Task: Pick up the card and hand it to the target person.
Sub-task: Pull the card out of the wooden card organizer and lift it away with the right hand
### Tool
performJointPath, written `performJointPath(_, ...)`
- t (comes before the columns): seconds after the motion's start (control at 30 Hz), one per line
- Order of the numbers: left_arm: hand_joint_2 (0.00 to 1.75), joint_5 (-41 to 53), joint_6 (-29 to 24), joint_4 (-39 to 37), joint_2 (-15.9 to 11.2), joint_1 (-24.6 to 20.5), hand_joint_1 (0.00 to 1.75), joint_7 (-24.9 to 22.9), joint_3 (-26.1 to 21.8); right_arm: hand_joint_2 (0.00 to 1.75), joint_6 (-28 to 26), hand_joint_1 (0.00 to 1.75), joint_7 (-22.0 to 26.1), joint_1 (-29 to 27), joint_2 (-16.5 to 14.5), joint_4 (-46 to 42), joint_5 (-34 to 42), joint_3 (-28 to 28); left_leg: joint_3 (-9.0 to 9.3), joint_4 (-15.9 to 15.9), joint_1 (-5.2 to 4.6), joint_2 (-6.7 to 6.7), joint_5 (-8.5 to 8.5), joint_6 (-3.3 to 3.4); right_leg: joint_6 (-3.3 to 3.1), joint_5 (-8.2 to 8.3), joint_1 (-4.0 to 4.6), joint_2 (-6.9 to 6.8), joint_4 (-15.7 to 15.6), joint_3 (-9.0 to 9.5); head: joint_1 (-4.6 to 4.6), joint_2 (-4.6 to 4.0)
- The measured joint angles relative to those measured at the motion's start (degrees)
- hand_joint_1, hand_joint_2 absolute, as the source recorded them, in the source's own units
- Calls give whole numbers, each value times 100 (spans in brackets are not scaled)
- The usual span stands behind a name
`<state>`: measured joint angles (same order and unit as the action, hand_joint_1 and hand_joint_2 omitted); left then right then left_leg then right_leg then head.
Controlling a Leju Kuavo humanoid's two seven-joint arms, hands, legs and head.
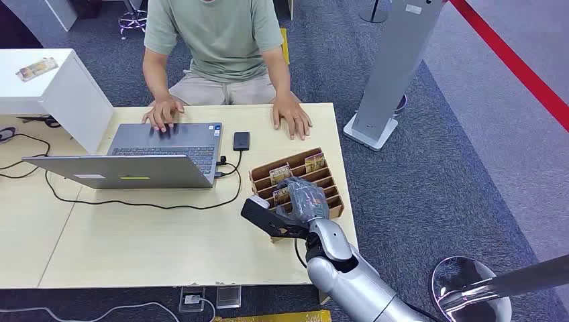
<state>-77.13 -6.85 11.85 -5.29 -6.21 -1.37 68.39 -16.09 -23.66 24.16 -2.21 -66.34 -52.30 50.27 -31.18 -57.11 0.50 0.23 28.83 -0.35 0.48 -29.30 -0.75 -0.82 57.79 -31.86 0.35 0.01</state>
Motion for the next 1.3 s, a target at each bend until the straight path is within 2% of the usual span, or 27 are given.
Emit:
performJointPath(0.07,175,0,-1,0,0,0,0,0,0,175,-1,96,2,2,-2,20,1,0,0,0,0,0,0,0,0,0,0,0,0,0,1,-1)
performJointPath(0.17,175,-1,-1,0,0,0,0,0,0,175,-12,120,11,20,-6,70,2,-1,0,0,0,0,0,0,0,0,0,0,0,0,1,-1)
performJointPath(0.23,175,-2,-2,0,0,0,0,-1,0,175,-21,127,17,39,-7,95,4,-2,1,0,0,0,0,0,0,0,0,0,0,1,1,-1)
performJointPath(0.5,175,-1,-17,0,0,0,0,-1,0,175,-26,127,25,55,-29,134,21,-4,2,0,0,0,0,0,0,0,0,0,0,1,1,-1)
performJointPath(0.77,175,-1,-17,0,0,0,0,-1,0,175,-27,154,24,57,-54,163,22,-4,3,0,0,0,0,0,0,0,0,0,0,3,2,-1)
performJointPath(1.07,175,-4,-39,0,0,-1,0,39,0,175,-63,152,107,53,-87,185,-4,-7,4,0,0,0,0,0,0,0,0,0,0,3,1,-1)
performJointPath(1.17,175,-10,-44,0,0,1,0,44,0,175,-453,152,454,16,-94,181,-55,-14,4,0,0,0,0,0,0,0,0,0,0,2,1,-1)
performJointPath(1.3,175,-10,-13,0,0,1,0,92,0,175,-1743,152,1535,-113,-90,15,-101,-63,3,0,0,1,0,0,0,0,0,1,0,0,1,-1)
